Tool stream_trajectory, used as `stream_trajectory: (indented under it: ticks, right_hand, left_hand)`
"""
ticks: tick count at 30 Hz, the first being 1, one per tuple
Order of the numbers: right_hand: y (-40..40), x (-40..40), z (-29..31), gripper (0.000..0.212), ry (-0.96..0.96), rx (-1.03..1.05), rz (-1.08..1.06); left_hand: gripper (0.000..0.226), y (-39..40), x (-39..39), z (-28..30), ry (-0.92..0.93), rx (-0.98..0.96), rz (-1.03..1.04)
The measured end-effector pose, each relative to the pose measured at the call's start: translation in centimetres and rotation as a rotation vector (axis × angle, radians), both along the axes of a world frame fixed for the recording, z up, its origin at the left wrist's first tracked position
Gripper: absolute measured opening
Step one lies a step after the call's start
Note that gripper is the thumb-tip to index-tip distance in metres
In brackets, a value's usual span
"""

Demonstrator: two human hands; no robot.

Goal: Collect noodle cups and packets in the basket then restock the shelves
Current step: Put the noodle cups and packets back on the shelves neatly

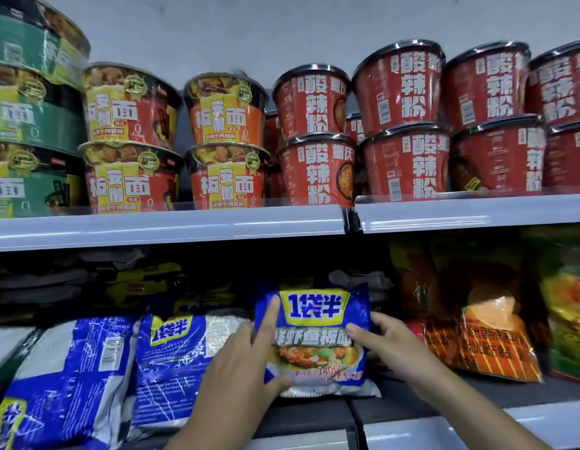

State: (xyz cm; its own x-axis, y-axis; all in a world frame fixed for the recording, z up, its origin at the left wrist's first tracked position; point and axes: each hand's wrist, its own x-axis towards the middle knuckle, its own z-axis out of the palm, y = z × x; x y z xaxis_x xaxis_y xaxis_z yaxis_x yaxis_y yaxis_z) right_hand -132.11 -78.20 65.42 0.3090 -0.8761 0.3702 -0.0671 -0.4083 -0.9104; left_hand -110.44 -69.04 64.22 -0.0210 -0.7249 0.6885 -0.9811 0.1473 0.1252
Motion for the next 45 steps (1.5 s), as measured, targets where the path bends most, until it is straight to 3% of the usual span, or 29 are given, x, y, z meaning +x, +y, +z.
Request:
stream_trajectory:
  ticks: [3,7,11,20,25,30,35,39,41,43,45]
  right_hand:
    - [-0.8,0.1,-0.7,0.021,0.101,-0.038,-0.016]
    - [-1.4,0.5,-0.4,0.02,0.168,-0.115,-0.065]
    - [-2.4,0.3,-0.2,0.037,0.106,-0.022,-0.047]
    - [-4.4,0.0,0.1,0.033,0.049,0.102,-0.031]
    - [-4.9,-0.5,0.9,0.023,-0.138,0.269,0.012]
    - [-4.2,-0.3,0.6,0.015,0.098,0.026,-0.27]
    - [-3.0,0.0,-0.1,0.007,0.192,-0.113,-0.296]
    - [-3.2,-0.2,-0.5,0.015,0.327,-0.019,-0.304]
    - [-3.1,0.1,0.0,0.011,0.272,0.027,-0.298]
    - [-2.2,1.2,0.4,0.026,0.143,0.048,-0.3]
    - [-1.0,3.1,0.5,0.064,0.131,0.112,-0.252]
  left_hand:
    - [0.124,-0.9,0.3,0.1,-0.22,-0.005,0.136]
    - [0.096,-3.1,0.6,-0.6,-0.406,-0.036,0.117]
    - [0.094,-5.1,0.6,-0.9,-0.427,0.019,0.103]
    - [0.097,-6.6,1.5,-1.8,-0.435,-0.066,0.029]
    - [0.096,-6.5,1.8,-2.2,-0.422,-0.095,0.045]
    - [0.095,-6.1,1.7,-2.2,-0.405,-0.086,0.057]
    - [0.097,-6.6,1.7,-2.0,-0.456,-0.124,0.059]
    - [0.099,-6.2,2.4,-0.7,-0.525,-0.11,0.043]
    - [0.099,-5.9,2.8,-0.3,-0.533,-0.093,0.032]
    - [0.098,-5.7,2.8,-0.5,-0.551,-0.085,0.041]
    - [0.096,-5.6,2.4,-1.0,-0.558,-0.068,0.049]
